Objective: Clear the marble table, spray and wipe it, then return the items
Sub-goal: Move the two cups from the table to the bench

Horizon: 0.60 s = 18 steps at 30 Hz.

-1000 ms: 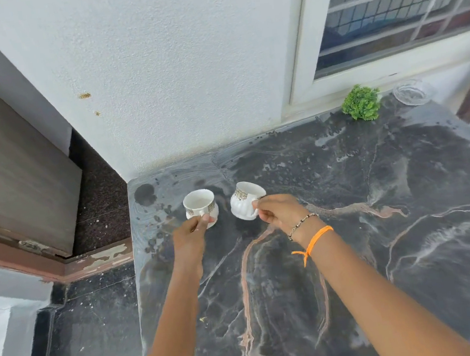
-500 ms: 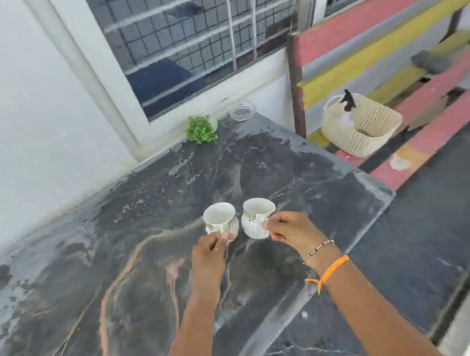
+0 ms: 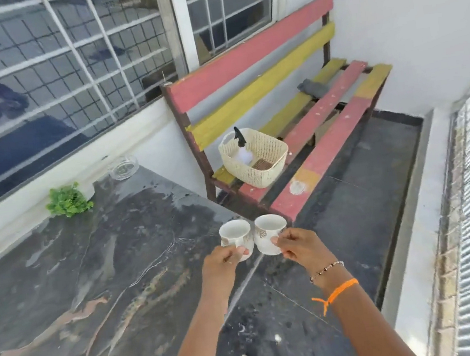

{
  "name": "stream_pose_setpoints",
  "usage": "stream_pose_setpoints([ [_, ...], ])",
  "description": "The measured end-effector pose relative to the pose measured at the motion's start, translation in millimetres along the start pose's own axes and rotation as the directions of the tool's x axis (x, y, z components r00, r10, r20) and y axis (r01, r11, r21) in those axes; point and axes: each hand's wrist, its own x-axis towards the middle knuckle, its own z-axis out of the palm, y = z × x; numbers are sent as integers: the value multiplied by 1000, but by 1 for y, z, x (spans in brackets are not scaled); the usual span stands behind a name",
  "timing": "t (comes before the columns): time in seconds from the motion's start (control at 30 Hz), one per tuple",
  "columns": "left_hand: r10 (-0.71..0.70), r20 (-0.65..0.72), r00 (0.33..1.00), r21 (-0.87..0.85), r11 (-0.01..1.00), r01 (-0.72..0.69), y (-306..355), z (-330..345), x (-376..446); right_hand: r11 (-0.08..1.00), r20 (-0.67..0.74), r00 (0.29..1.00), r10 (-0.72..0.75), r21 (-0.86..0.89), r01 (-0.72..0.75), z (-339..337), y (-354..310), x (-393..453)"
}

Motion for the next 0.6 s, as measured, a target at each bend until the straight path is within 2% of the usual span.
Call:
stream_pose_setpoints([
  [0.27,31,116,993,60,997,-39,46,96,86,1000,-172,985,29,-7,-31,-84,-13,74],
  [0.43,-33,191,981,285,958,-23,47,142,146,998,-234,971,52,-27,-59,-124,-10,132],
  [0.6,-60,177,982,333,943,-3,29,184,197,987,-247,959,138,-43,-153,-159,15,197],
])
